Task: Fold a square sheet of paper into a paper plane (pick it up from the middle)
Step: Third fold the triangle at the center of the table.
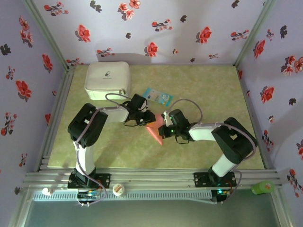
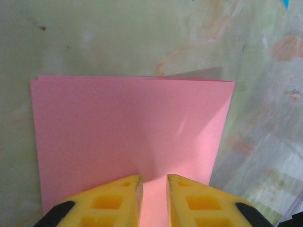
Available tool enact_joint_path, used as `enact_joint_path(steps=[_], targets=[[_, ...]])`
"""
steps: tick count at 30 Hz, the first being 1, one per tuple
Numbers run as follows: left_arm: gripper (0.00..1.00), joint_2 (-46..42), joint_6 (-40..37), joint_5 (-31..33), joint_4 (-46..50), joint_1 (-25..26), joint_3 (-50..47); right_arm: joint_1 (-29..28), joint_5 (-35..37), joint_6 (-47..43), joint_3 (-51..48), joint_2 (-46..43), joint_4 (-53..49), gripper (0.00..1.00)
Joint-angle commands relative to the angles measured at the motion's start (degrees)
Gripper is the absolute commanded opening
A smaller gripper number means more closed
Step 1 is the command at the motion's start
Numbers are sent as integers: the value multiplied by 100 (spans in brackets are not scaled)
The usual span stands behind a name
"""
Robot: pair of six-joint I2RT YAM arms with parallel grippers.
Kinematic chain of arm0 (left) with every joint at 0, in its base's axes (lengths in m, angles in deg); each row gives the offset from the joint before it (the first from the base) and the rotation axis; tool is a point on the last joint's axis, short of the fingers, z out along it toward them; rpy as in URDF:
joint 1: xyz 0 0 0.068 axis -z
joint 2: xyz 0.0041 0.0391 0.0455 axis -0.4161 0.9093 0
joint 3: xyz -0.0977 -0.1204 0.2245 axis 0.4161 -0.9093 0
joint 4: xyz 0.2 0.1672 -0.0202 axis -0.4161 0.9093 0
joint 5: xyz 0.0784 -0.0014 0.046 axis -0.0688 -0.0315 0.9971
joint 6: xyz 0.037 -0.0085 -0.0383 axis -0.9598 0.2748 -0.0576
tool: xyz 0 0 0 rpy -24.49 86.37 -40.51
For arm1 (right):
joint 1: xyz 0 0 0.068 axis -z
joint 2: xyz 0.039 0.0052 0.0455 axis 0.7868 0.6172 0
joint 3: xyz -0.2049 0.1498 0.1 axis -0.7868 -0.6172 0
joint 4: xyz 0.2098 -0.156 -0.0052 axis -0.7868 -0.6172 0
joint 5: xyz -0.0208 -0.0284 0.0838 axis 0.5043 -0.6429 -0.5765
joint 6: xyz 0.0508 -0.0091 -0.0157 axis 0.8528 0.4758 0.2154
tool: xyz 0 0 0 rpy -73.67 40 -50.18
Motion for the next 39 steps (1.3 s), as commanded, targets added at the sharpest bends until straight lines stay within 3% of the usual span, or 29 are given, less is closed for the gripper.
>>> enact_joint_path(steps=[1,39], targets=[[22,181,-140,50,417,67,44,44,29,-165,89,-230,-269,3],[22,224,-144,53,411,97,58,44,401,-340,305,16,-440,3]])
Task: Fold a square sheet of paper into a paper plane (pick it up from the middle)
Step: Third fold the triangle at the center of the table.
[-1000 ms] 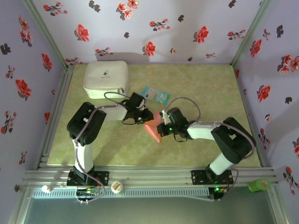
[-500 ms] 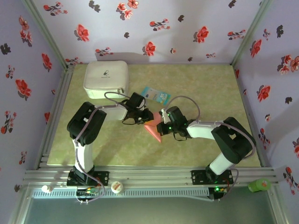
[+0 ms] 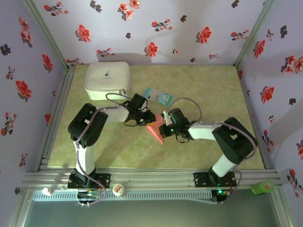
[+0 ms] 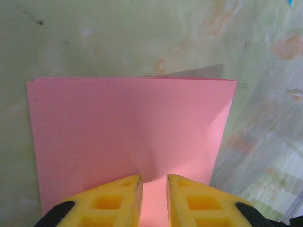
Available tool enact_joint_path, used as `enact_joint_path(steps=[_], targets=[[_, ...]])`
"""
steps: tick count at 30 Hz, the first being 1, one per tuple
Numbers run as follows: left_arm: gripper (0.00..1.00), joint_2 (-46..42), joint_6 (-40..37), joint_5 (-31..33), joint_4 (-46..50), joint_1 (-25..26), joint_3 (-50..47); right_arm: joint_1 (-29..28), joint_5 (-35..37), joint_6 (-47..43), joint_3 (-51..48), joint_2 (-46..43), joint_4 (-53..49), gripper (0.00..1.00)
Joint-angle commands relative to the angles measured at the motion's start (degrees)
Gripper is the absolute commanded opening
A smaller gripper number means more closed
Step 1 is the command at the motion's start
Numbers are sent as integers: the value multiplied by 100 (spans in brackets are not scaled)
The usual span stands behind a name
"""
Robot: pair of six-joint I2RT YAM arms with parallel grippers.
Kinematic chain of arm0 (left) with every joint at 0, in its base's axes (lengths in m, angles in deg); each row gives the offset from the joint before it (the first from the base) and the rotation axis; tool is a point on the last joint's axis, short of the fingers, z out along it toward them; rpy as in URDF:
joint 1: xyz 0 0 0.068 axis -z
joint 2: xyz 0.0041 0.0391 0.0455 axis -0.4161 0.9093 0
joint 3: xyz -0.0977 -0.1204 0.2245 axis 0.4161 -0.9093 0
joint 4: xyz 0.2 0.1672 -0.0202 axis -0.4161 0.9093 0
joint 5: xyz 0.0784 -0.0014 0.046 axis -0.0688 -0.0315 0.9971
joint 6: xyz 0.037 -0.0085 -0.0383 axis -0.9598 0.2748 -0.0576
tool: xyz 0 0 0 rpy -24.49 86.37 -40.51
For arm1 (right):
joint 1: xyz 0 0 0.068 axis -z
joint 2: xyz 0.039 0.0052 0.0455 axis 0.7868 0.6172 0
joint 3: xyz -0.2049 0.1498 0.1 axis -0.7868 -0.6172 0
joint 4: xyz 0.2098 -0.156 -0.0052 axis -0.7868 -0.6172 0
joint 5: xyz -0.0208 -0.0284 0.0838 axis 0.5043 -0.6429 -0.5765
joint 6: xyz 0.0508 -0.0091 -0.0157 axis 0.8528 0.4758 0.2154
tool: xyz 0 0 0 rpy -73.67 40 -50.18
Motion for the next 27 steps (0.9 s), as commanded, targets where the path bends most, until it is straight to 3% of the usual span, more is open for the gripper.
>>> enact_joint_path(steps=[1,27], targets=[[22,217,-136,47,280,75,2,46,117,-83,93,-4,-50,3],[22,196,-132,49,285,85,42,45,22,-118,111,218,-84,3]])
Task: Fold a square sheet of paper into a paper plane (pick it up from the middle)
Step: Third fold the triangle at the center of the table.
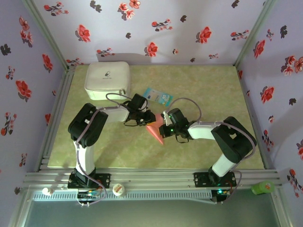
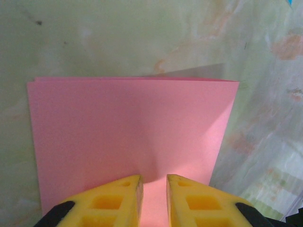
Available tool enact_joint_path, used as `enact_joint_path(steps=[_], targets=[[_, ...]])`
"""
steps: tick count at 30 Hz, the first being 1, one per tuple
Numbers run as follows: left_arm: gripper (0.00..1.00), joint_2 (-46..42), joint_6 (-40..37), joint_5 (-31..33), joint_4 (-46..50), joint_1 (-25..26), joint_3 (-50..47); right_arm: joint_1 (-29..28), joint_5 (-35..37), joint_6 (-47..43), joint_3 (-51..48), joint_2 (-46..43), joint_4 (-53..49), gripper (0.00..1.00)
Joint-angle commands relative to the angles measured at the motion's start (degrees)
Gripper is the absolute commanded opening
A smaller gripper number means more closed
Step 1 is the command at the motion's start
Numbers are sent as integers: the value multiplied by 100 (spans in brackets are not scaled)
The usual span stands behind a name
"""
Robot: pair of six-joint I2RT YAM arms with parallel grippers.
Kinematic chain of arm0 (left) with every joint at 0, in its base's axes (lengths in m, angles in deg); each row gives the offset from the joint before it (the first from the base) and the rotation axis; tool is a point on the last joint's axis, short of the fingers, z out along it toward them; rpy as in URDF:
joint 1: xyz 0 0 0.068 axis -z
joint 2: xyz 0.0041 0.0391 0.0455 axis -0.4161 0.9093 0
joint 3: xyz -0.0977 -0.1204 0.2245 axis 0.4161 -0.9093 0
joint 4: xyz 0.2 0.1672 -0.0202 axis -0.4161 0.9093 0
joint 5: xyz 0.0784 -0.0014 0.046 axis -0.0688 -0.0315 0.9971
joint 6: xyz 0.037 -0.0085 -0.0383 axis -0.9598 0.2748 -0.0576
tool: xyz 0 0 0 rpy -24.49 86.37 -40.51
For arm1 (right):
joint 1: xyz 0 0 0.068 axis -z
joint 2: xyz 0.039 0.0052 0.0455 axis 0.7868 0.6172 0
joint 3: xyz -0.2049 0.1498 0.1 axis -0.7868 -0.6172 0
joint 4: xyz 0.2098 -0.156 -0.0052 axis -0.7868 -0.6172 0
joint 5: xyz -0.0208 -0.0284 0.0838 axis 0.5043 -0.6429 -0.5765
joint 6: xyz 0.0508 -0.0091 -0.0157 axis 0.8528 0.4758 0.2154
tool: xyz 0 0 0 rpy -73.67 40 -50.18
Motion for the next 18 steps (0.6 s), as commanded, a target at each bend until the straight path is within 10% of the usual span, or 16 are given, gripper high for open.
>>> enact_joint_path(steps=[1,18], targets=[[23,173,-131,50,291,80,55,52,23,-118,89,138,-90,3],[32,-526,-214,586,647,15,251,44,-60,-50,39,232,-37,3]])
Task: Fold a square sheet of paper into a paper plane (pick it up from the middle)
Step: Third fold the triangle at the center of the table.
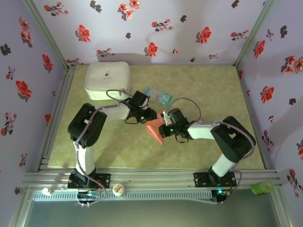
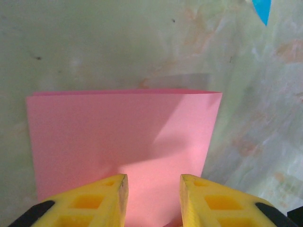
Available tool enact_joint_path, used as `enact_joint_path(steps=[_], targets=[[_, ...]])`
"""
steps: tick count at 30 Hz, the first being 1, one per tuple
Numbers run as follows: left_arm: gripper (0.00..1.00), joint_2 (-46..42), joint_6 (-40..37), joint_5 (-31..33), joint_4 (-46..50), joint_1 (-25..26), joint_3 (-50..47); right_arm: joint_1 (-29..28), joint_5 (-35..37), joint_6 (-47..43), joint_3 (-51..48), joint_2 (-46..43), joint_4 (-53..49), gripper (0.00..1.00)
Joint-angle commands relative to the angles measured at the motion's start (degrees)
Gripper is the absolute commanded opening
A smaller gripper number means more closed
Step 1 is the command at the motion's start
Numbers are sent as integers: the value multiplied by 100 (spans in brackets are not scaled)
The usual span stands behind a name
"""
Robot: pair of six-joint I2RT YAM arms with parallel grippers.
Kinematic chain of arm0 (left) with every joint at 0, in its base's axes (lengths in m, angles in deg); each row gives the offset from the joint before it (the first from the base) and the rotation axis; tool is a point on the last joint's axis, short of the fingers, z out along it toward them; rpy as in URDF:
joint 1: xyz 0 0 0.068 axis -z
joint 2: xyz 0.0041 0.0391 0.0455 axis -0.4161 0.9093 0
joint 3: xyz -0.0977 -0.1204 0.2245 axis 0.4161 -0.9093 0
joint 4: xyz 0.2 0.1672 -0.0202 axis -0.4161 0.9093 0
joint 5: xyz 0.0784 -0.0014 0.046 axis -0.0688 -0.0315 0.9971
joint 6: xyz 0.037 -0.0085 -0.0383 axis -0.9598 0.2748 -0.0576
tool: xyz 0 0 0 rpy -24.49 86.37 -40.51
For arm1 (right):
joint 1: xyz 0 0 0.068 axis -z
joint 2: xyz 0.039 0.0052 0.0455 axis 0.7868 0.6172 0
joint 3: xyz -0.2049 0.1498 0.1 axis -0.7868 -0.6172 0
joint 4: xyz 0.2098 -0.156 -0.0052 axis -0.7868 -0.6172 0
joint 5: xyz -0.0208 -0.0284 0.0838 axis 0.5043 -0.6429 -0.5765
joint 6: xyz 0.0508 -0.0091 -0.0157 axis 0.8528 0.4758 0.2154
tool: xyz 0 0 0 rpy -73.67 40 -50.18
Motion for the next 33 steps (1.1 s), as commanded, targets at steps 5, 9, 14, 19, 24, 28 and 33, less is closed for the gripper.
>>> enact_joint_path(steps=[5,9,14,19,24,28,33], targets=[[14,-1071,470,269,-458,46,-754,42,-12,-36,45,159,-133,3],[0,-1450,937,240,-1001,163,-1230,43,2,5,30,176,-129,3],[0,-1469,1345,203,-1367,494,-1398,42,32,31,20,163,-147,3],[0,-1251,1662,240,-1690,668,-1587,43,36,40,11,150,-154,3],[0,-1082,1813,243,-1972,698,-1766,42,58,44,10,139,-165,3],[0,-1026,1839,233,-2028,707,-1857,42,60,49,5,139,-165,3],[0,-1009,1827,245,-1997,707,-1949,42,46,76,7,142,-167,3]])
